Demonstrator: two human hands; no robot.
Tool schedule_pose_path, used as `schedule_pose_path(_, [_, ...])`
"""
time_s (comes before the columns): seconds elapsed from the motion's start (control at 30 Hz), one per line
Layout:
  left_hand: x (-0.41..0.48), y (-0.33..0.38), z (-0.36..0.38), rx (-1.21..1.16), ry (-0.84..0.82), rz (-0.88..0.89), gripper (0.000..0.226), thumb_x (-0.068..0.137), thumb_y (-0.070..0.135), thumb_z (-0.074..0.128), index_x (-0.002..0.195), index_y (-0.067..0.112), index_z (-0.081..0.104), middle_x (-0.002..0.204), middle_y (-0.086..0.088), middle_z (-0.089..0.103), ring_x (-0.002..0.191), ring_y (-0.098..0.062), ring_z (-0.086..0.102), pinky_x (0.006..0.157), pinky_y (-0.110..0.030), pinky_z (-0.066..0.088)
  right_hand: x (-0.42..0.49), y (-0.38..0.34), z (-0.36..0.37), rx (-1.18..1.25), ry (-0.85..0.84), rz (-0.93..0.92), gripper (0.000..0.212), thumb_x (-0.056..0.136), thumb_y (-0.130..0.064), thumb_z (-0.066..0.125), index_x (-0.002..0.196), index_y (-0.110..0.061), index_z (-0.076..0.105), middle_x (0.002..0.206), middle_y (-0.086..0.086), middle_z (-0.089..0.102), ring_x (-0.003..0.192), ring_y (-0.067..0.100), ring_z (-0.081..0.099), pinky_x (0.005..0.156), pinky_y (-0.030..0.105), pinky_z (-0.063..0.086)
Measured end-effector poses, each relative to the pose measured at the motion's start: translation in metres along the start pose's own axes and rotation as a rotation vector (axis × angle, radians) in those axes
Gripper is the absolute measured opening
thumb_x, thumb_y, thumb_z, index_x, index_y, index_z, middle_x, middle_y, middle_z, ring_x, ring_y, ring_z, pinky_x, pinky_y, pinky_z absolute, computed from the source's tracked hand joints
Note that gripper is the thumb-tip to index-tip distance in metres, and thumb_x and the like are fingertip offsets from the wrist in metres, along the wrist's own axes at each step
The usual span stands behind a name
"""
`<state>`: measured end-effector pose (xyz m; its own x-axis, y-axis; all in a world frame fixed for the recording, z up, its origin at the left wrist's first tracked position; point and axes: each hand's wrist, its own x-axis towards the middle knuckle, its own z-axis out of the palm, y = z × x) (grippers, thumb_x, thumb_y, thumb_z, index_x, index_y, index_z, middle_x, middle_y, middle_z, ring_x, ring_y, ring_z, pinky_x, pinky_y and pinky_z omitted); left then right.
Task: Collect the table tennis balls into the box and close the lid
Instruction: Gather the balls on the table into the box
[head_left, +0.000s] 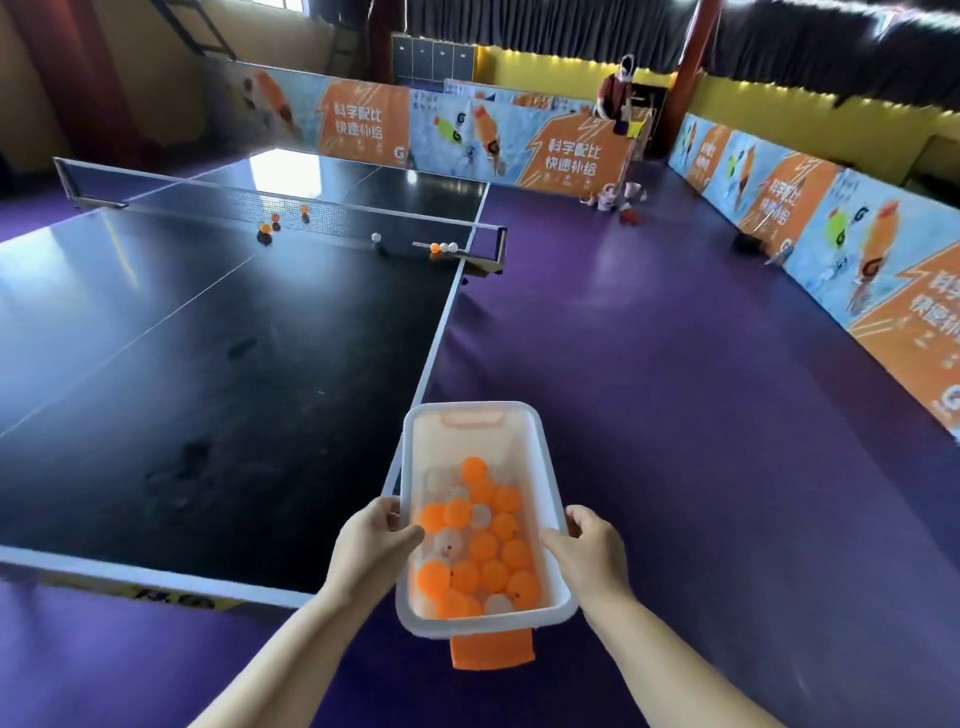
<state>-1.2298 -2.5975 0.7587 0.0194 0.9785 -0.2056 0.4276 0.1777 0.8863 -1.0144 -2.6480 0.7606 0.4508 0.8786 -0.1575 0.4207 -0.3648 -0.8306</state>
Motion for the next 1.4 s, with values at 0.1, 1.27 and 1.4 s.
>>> schedule_pose_path(0.1, [0.043,0.023,0.028,-0.003,0.006,-0.020,0.012,0.076,0.013,0.064,0.082,0.022,0.062,0.078,0.001,0.067,0.071,-0.016,0.066,0.058,-0.030,0.055,0.056,0.002,-0.012,0.026,-0.022,0.022,0.019,0.078,-0.015,0.058,0.064,-0.024,0.049,0.060,-0.009,0.052,0.052,0.007,0.044,0.049,0.022,0.036])
schedule_pose_path(1.27, [0.692,0.268,0.209,-0.150,0.201,-0.111,0.017,0.075,0.010,0.063,0.080,0.025,0.063,0.080,0.003,0.068,0.072,-0.015,0.068,0.062,-0.032,0.057,0.809,-0.147,-0.024,-0.046,-0.194,-0.119,0.028,0.076,-0.012,0.059,0.056,-0.022,0.043,0.052,-0.010,0.046,0.049,0.009,0.038,0.048,0.024,0.032])
schedule_pose_path(1.4, [0.740,0.276,0.216,-0.187,0.280,-0.156,0.019,0.076,0.010,0.064,0.087,0.026,0.063,0.084,0.003,0.069,0.076,-0.012,0.067,0.063,-0.030,0.057,0.883,-0.168,-0.006,-0.091,-0.292,-0.180,0.012,0.077,-0.014,0.061,0.066,-0.018,0.058,0.058,-0.008,0.055,0.054,0.009,0.047,0.050,0.025,0.038])
